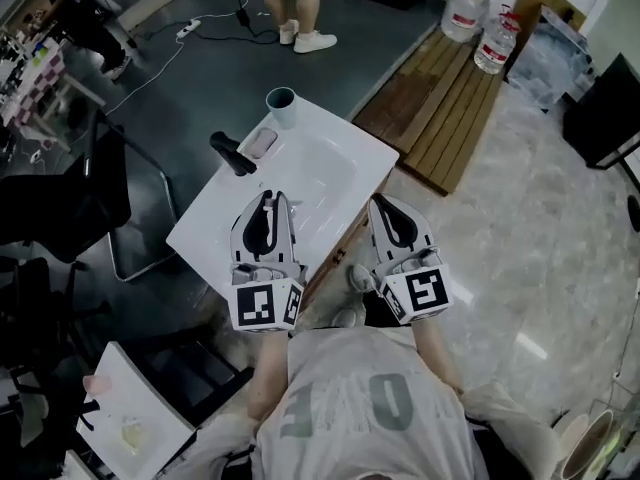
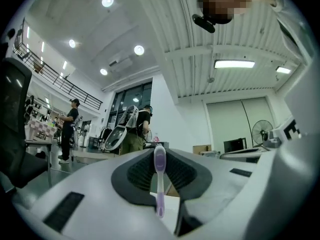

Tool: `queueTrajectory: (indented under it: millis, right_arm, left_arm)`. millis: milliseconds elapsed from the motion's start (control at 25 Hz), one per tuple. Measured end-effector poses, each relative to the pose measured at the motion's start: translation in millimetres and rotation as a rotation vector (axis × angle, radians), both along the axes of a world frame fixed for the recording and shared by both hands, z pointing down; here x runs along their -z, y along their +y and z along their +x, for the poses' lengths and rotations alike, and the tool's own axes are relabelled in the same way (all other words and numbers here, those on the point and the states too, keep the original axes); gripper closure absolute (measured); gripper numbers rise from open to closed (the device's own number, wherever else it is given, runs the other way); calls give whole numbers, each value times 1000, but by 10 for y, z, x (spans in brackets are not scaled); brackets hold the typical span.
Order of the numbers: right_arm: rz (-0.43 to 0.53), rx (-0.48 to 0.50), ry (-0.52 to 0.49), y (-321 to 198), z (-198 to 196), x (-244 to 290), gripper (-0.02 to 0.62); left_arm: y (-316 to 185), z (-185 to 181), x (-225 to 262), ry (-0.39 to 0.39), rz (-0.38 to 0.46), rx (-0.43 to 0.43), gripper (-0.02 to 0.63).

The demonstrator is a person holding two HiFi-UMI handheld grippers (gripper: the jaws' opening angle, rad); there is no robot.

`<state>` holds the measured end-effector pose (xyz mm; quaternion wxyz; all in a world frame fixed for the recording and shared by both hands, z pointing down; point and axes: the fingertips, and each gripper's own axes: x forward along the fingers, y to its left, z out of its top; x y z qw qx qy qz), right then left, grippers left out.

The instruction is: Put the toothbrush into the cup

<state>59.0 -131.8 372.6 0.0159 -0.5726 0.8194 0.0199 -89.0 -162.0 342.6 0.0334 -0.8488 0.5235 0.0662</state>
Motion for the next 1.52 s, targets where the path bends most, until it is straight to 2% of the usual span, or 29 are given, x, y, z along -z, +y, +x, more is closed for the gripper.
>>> queueTrajectory:
  millis: [280,600,1200,1520]
  right_arm:
    - [-11,126,8,-506,73,83,563]
    - [-20,167,-2,-822,27,23,563]
    - [-58,190,-18,-1045,39,-121,563]
    - [-88,197,-28,-1138,34,-212,563]
  left_arm:
    - [-294,46,70,-21,-2,144,532]
    - [-479,-113,-42,-4,-23,231,532]
    - [-666,-164,-202,10,-64,277,532]
    - [-1016,-306,505,50,24,292,532]
